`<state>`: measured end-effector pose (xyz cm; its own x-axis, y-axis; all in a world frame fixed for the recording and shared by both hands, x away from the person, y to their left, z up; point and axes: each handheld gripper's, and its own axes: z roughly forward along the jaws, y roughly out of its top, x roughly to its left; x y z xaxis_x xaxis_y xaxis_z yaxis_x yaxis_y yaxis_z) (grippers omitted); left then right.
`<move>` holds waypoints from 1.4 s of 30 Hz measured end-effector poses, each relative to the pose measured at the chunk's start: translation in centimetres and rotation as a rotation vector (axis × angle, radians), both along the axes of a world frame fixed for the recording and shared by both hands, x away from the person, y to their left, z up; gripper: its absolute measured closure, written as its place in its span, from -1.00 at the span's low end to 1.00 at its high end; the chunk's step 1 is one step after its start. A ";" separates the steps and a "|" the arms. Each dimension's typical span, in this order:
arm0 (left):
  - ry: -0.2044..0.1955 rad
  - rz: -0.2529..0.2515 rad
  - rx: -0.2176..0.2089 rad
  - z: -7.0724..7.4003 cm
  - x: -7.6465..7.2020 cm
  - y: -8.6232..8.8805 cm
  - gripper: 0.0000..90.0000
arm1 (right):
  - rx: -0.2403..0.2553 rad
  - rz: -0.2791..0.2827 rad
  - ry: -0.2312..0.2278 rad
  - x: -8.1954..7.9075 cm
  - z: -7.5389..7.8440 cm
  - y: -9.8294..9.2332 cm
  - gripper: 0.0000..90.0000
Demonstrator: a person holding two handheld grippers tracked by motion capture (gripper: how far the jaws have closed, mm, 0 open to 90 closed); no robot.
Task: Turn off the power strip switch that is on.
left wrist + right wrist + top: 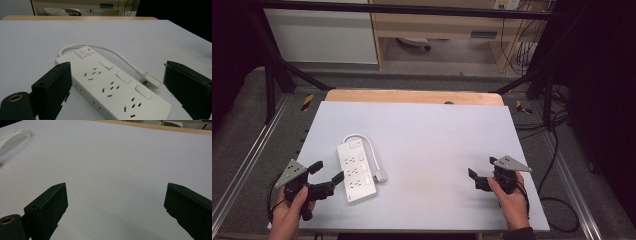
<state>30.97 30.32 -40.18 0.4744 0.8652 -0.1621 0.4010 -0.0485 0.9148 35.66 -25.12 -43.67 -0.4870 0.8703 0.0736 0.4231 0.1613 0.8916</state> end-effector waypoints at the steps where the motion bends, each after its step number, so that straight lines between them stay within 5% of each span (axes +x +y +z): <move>1: 0.002 0.000 0.000 0.0 0.0 0.0 -0.82 | 0.000 0.000 -0.001 0.0 0.0 0.0 -0.88; 22: -0.055 -0.078 -0.048 2.0 -0.5 -1.0 -0.87 | 0.000 -0.006 -0.010 0.0 0.1 -0.1 -0.88; 42: -0.024 -0.098 0.020 4.3 1.5 -3.4 -0.88 | -0.002 -0.003 -0.004 -0.1 0.2 0.1 -0.89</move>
<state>32.45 26.95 -35.85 0.5604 0.8175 -0.1326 0.3712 -0.1048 0.9226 35.58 -25.07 -43.47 -0.4844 0.8720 0.0700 0.4201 0.1617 0.8930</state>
